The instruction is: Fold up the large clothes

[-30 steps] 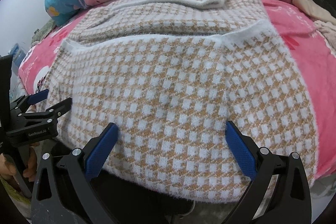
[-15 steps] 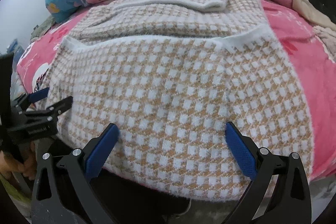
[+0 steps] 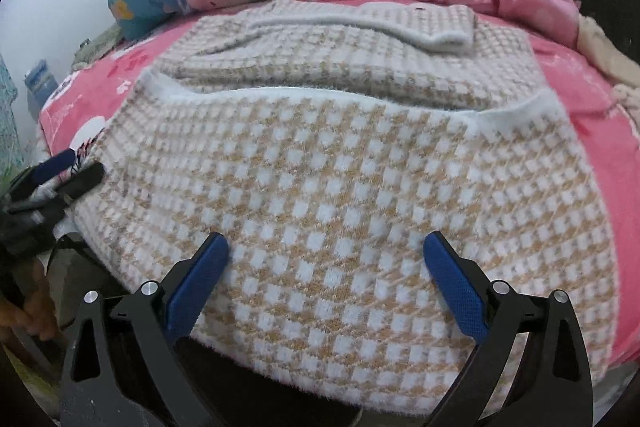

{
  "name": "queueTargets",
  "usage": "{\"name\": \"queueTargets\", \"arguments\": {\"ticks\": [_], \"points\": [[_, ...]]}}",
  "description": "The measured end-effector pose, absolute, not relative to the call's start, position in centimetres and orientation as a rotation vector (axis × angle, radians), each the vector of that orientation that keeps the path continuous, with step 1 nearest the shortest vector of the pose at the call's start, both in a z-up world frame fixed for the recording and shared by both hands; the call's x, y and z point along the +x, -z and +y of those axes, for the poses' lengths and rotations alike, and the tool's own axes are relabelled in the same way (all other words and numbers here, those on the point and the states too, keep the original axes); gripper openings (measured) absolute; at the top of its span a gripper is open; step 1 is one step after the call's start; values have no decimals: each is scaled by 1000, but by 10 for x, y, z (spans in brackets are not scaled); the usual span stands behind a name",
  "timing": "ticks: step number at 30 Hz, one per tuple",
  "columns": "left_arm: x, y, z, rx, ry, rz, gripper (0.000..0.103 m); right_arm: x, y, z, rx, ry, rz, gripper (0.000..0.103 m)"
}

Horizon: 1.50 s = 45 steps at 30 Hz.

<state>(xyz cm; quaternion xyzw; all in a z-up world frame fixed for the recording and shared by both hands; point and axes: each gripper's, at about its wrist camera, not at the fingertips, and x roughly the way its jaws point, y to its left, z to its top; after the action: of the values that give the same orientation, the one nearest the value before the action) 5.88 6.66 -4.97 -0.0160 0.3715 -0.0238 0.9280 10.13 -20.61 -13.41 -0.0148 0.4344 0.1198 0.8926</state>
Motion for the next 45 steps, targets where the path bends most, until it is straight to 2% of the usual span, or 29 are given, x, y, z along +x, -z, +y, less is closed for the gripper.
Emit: {"name": "queueTargets", "arguments": {"ticks": [5,8,10,12,18,21,26,27,32,37,45], "points": [[70,46,95,-85,78,747,97,100,135,-207,-30,-260,899,94],[84,46,104,-122,120,762,90,99,136,-206,-26,-261,900,94],[96,48,103,-143,142,773,84,99,136,-207,-27,-260,901,94],[104,49,107,-145,153,785,71,99,136,-207,-29,-262,902,94],[133,57,104,-163,170,832,48,103,137,-207,-29,-264,904,94],[146,61,103,-148,174,856,41,103,137,-206,-29,-265,903,94],[159,64,102,-128,156,890,36,104,137,-205,-27,-262,903,94],[157,63,102,-136,180,888,28,104,137,-205,-28,-262,904,94],[145,52,102,-198,341,866,28,103,137,-204,-27,-260,904,94],[166,68,98,-138,255,964,28,103,137,-203,-25,-258,903,94],[174,67,117,-350,470,965,28,103,137,-204,-27,-259,903,95]]}}
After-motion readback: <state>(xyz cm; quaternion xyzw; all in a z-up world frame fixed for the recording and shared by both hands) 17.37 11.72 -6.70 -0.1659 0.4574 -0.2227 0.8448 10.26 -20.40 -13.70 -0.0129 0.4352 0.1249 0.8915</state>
